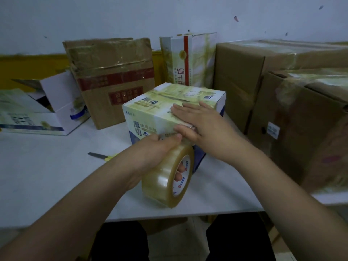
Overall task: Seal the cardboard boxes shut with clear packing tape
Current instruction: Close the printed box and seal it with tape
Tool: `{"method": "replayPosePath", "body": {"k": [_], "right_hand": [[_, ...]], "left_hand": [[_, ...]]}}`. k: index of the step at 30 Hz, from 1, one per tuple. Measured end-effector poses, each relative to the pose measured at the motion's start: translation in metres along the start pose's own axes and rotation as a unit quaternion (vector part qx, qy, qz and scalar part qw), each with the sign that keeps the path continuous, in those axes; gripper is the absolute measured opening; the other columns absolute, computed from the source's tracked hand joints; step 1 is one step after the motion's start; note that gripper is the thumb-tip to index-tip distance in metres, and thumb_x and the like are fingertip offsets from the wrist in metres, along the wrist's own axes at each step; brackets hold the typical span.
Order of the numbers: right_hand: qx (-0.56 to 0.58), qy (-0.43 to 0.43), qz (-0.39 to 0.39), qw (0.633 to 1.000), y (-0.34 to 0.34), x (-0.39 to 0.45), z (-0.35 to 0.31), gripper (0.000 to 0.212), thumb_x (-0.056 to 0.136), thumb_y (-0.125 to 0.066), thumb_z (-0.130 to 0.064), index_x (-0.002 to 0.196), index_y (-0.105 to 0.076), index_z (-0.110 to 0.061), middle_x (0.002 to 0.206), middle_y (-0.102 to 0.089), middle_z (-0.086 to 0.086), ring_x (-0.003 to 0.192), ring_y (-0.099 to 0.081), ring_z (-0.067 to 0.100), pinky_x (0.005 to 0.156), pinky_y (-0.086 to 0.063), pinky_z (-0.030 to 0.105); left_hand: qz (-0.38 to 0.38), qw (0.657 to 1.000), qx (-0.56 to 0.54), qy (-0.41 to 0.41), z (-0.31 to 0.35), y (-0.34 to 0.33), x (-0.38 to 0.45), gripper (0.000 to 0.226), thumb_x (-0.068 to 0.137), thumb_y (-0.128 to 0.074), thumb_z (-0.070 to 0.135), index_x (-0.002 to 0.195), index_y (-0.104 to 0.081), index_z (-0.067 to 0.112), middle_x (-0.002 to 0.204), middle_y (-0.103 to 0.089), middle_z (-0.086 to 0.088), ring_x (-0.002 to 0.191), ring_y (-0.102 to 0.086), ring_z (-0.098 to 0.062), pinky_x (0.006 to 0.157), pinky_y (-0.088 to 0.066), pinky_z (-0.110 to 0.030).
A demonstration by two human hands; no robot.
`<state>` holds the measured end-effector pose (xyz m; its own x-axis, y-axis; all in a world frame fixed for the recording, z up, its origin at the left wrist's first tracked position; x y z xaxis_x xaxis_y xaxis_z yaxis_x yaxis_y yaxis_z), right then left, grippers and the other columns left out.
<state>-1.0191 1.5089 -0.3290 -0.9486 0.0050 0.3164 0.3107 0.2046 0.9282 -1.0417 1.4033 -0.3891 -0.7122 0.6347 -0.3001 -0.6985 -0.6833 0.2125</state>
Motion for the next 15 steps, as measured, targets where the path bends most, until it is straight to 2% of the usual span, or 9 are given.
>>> {"method": "replayPosePath", "body": {"k": [3,4,6,7,9,10,12,13,15], "right_hand": [[-0.043,-0.005,-0.02,0.999,-0.004,0.002,0.0,0.055,0.106,-0.033,-0.041,0.156,-0.025,-0.021,0.163,-0.02,-0.006,0.151,-0.015,0.009,0.119,0.002,0.022],[-0.06,-0.009,-0.029,0.998,-0.003,0.002,0.0,0.056,0.106,-0.03,-0.042,0.157,-0.022,-0.021,0.164,-0.016,-0.006,0.151,-0.013,0.009,0.119,0.003,0.022],[-0.082,-0.011,-0.045,0.996,0.001,0.0,-0.005,0.065,0.102,-0.02,-0.051,0.159,-0.015,-0.021,0.165,-0.009,-0.006,0.152,-0.004,0.009,0.122,0.003,0.026],[-0.084,-0.008,-0.047,0.995,0.004,-0.001,-0.011,0.072,0.097,-0.015,-0.058,0.159,-0.012,-0.021,0.166,-0.005,-0.006,0.152,0.001,0.008,0.123,0.005,0.028],[-0.062,0.005,0.011,0.998,0.023,0.0,-0.03,0.081,0.09,-0.01,-0.065,0.159,-0.012,-0.021,0.166,-0.002,-0.006,0.152,0.005,0.006,0.121,0.007,0.024],[-0.036,0.018,0.058,0.997,0.034,0.001,-0.045,0.078,0.093,-0.014,-0.063,0.158,-0.018,-0.02,0.165,-0.009,-0.007,0.152,-0.001,0.007,0.119,0.006,0.019],[0.005,0.063,0.135,0.989,0.047,0.004,-0.081,0.06,0.104,-0.027,-0.053,0.151,-0.041,-0.017,0.157,-0.035,-0.004,0.147,-0.024,0.011,0.113,-0.004,0.012],[0.01,0.088,0.148,0.985,0.045,0.008,-0.1,0.053,0.105,-0.032,-0.048,0.142,-0.053,-0.016,0.149,-0.049,-0.001,0.14,-0.038,0.015,0.11,-0.014,0.014],[0.011,0.128,0.136,0.982,0.03,0.02,-0.127,0.043,0.102,-0.039,-0.041,0.123,-0.068,-0.018,0.127,-0.067,0.0,0.119,-0.057,0.021,0.102,-0.036,0.028]], "left_hand": [[0.0,1.0,-0.011,0.008,-0.008,0.013,0.004,0.037,0.103,-0.049,0.048,0.12,-0.064,0.018,0.093,-0.078,-0.013,0.076,-0.076,-0.026,0.072,-0.063,-0.036],[0.025,1.0,0.004,0.001,-0.009,0.028,0.005,0.036,0.103,-0.045,0.05,0.118,-0.064,0.023,0.097,-0.078,-0.008,0.083,-0.075,-0.025,0.077,-0.062,-0.037],[0.107,0.99,0.072,-0.054,-0.007,0.074,0.005,0.033,0.106,-0.042,0.045,0.114,-0.066,0.025,0.097,-0.075,-0.003,0.085,-0.073,-0.02,0.077,-0.059,-0.036],[0.158,0.972,0.136,-0.106,-0.004,0.101,0.002,0.028,0.106,-0.044,0.039,0.114,-0.067,0.024,0.097,-0.073,0.0,0.086,-0.07,-0.016,0.078,-0.058,-0.035],[0.225,0.903,0.311,-0.191,-0.009,0.15,-0.001,0.019,0.101,-0.055,0.029,0.116,-0.067,0.027,0.106,-0.066,0.006,0.096,-0.063,-0.012,0.085,-0.055,-0.034],[0.223,0.871,0.389,-0.199,-0.021,0.167,0.002,0.022,0.098,-0.061,0.026,0.119,-0.066,0.029,0.112,-0.063,0.006,0.103,-0.059,-0.013,0.09,-0.052,-0.034],[0.171,0.842,0.484,-0.168,-0.058,0.189,0.017,0.036,0.096,-0.065,0.03,0.132,-0.06,0.03,0.128,-0.058,0.004,0.119,-0.049,-0.019,0.102,-0.045,-0.037],[0.15,0.834,0.511,-0.144,-0.074,0.195,0.024,0.044,0.097,-0.061,0.038,0.14,-0.054,0.031,0.136,-0.054,0.004,0.125,-0.043,-0.022,0.105,-0.04,-0.04],[0.134,0.807,0.559,-0.136,-0.086,0.197,0.034,0.049,0.099,-0.048,0.051,0.145,-0.05,0.034,0.14,-0.051,0.007,0.128,-0.039,-0.023,0.103,-0.037,-0.041]]}}
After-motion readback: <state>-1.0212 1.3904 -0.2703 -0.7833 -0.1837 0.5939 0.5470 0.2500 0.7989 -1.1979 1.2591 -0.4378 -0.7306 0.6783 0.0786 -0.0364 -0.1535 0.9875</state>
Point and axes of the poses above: each hand's wrist, its own x-axis towards the middle knuckle, its own y-axis out of the back of the hand, z = x × y, the point moved 10 cm from there along x, towards the middle knuckle
